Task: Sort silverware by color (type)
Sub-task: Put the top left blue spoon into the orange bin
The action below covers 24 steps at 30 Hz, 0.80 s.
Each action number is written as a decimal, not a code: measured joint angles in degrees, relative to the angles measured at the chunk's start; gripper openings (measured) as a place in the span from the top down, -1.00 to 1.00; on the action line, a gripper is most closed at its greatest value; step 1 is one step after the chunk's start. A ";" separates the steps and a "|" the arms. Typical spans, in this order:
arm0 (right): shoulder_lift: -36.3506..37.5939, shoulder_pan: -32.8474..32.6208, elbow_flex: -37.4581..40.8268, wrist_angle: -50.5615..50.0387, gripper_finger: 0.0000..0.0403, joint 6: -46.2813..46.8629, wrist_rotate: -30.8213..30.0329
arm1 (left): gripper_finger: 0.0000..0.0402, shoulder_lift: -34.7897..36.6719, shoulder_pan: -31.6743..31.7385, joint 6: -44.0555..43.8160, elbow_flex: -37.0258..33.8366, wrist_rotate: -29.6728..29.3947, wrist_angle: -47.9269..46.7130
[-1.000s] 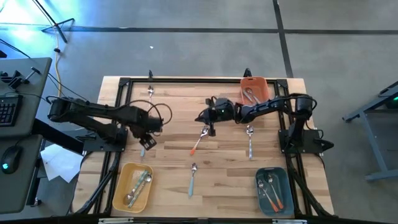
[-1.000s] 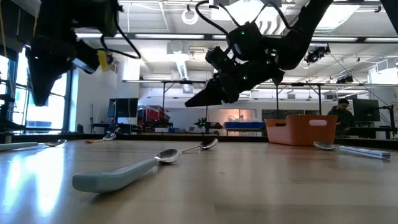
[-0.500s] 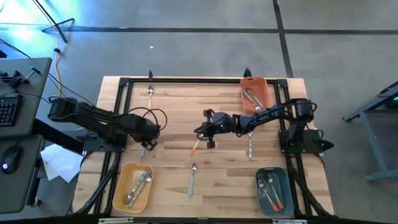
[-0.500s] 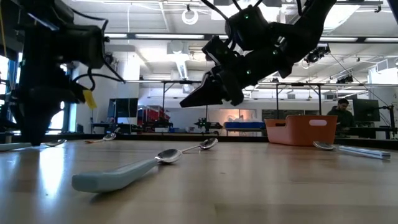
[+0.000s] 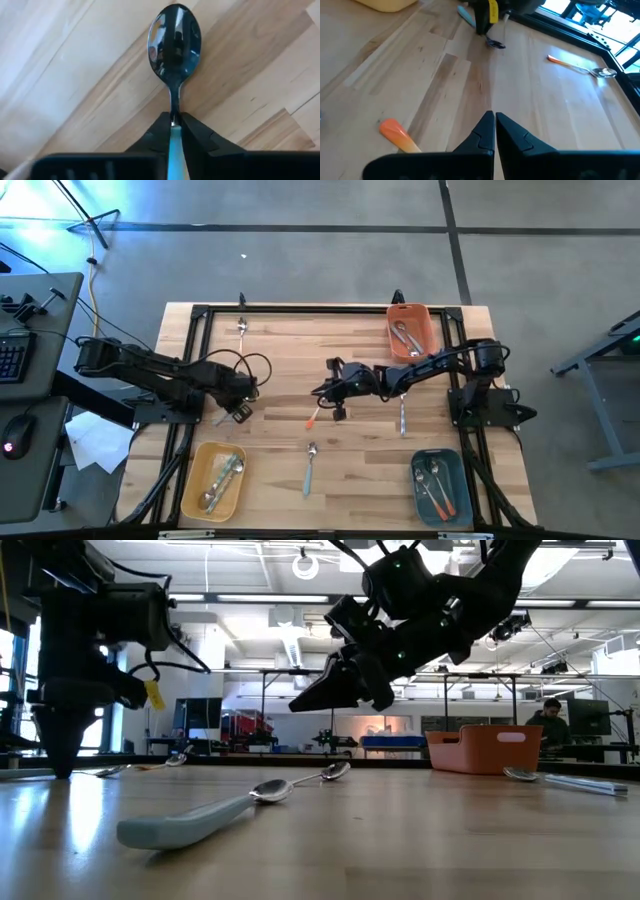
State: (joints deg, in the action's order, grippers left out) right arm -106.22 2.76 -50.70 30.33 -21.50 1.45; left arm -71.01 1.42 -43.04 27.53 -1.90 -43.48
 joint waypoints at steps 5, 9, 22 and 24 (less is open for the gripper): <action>1.47 1.43 -0.04 -1.69 1.00 0.00 -2.04 | 0.94 0.77 0.12 2.83 1.92 -4.20 4.49; 4.13 1.20 -0.07 -3.71 1.00 -0.58 -8.91 | 0.97 2.48 0.42 5.26 2.05 -4.49 10.13; 7.24 -6.56 6.76 6.65 0.96 16.10 -25.24 | 0.98 1.90 7.15 31.00 2.39 -8.23 58.75; 7.23 -7.70 7.40 8.70 0.88 16.60 -30.31 | 0.98 1.05 7.45 34.37 2.41 -8.12 66.05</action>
State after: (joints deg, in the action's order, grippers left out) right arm -98.99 -4.94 -43.30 39.04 -4.89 -28.86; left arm -69.97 8.88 -8.66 29.94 -10.02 22.58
